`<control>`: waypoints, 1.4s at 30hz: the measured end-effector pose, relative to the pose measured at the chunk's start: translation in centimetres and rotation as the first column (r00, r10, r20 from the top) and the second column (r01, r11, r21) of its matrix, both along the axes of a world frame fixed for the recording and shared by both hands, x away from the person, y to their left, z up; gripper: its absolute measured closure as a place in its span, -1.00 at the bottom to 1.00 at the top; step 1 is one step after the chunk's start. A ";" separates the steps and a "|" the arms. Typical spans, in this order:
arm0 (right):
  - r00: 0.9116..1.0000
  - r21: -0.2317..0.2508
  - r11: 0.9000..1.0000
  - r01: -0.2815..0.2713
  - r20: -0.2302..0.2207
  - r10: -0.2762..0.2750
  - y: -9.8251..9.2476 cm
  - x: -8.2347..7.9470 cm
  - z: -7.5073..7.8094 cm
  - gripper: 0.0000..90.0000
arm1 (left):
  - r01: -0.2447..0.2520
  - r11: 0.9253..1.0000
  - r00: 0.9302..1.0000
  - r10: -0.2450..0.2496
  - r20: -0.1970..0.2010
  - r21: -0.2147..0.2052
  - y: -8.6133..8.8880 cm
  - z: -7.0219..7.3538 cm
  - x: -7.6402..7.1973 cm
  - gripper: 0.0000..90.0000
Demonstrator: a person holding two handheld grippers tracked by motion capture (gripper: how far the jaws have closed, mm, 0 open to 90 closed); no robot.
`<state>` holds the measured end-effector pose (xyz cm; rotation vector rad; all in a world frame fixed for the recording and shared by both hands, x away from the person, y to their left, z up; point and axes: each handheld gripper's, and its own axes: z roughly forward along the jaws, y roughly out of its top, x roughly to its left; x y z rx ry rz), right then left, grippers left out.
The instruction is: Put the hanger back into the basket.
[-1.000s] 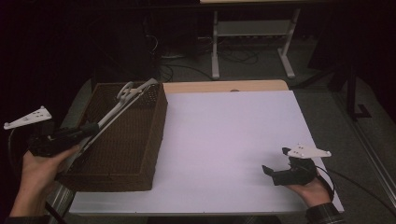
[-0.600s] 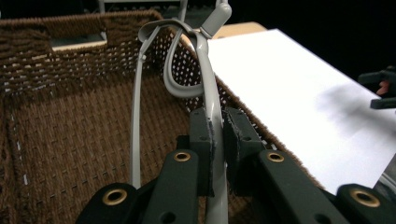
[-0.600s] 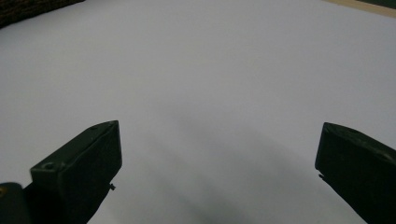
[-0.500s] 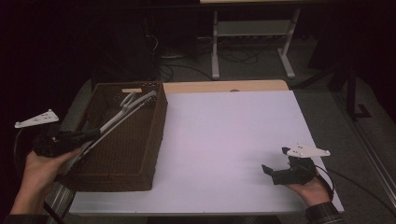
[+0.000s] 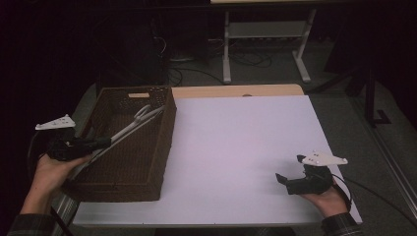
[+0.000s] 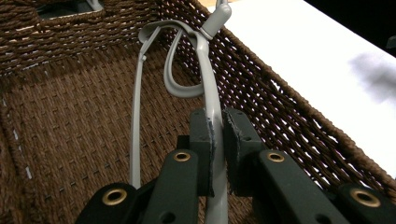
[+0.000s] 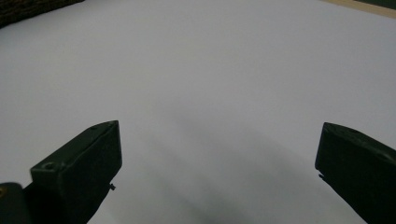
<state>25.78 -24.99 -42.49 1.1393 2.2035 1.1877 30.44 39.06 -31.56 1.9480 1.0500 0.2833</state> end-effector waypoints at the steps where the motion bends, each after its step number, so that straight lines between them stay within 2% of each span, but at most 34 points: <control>1: 1.000 0.001 1.000 0.001 -0.001 -0.001 0.0 0.0 0.0 -1.00 | 0.004 1.000 1.000 -0.004 -0.003 -0.001 0.0 -0.1 0.1 0.83; 8: 1.000 0.002 1.000 0.001 0.000 -0.001 0.0 0.0 0.0 -1.00 | 0.005 1.000 1.000 -0.005 -0.008 -0.004 0.5 -0.5 0.5 0.81; 13: 1.000 0.000 1.000 -0.001 0.001 0.001 0.0 0.0 0.0 -1.00 | -0.031 0.999 1.000 0.031 -0.003 0.014 1.1 -0.9 0.4 0.76; 14: 1.000 0.001 1.000 -0.001 0.000 0.001 0.0 0.0 0.0 -1.00 | -0.036 0.999 0.999 0.036 0.001 0.006 1.2 -0.9 0.4 0.74; 16: 1.000 0.002 1.000 0.000 -0.001 0.000 0.0 0.0 0.0 -1.00 | -0.052 0.999 0.999 0.052 0.011 0.000 1.3 -0.7 0.3 0.57; 23: 1.000 0.001 1.000 0.000 -0.003 0.000 0.0 0.1 0.0 -1.00 | -0.033 0.999 0.999 0.033 0.028 -0.002 0.5 -0.3 0.2 0.37; 24: 1.000 0.002 1.000 -0.001 -0.003 0.001 0.0 0.1 0.0 -1.00 | -0.031 1.000 0.999 0.031 0.032 -0.003 0.3 -0.2 0.1 0.25; 25: 1.000 0.002 1.000 -0.001 -0.003 0.001 0.0 0.1 0.0 -1.00 | -0.026 1.000 0.999 0.027 0.038 -0.004 0.0 0.0 0.1 0.25; 27: 1.000 0.002 1.000 -0.002 -0.001 0.002 0.0 0.1 0.0 -1.00 | -0.017 1.000 0.999 0.017 0.047 -0.001 -0.7 0.4 0.1 0.03; 28: 1.000 0.001 1.000 -0.004 0.001 0.004 0.0 0.1 0.0 -1.00 | -0.013 1.000 0.998 0.013 0.056 -0.002 -1.1 0.6 0.0 0.03; 30: 1.000 0.005 1.000 -0.004 0.001 0.004 0.0 0.1 0.1 -1.00 | 0.008 1.000 0.997 -0.007 0.075 -0.008 -1.9 0.9 -0.2 -0.15; 31: 1.000 0.005 1.000 -0.004 0.001 0.004 0.0 0.1 0.1 -1.00 | 0.020 1.000 0.996 -0.019 0.082 -0.011 -2.3 1.1 -0.3 -0.15; 35: 1.000 0.015 1.000 -0.008 0.008 0.007 0.1 0.0 0.3 -1.00 | 0.042 0.999 0.994 -0.043 0.104 0.013 -4.4 1.9 -0.4 -0.36; 37: 1.000 0.016 1.000 -0.011 0.013 0.011 0.2 0.0 0.4 -1.00 | 0.053 0.998 0.991 -0.055 0.118 0.019 -5.5 2.2 -0.4 -0.47; 42: 1.000 0.017 1.000 -0.014 0.017 0.014 0.2 0.0 0.6 -1.00 | 0.100 0.995 0.981 -0.103 0.164 0.026 -8.7 2.6 -0.4 -0.67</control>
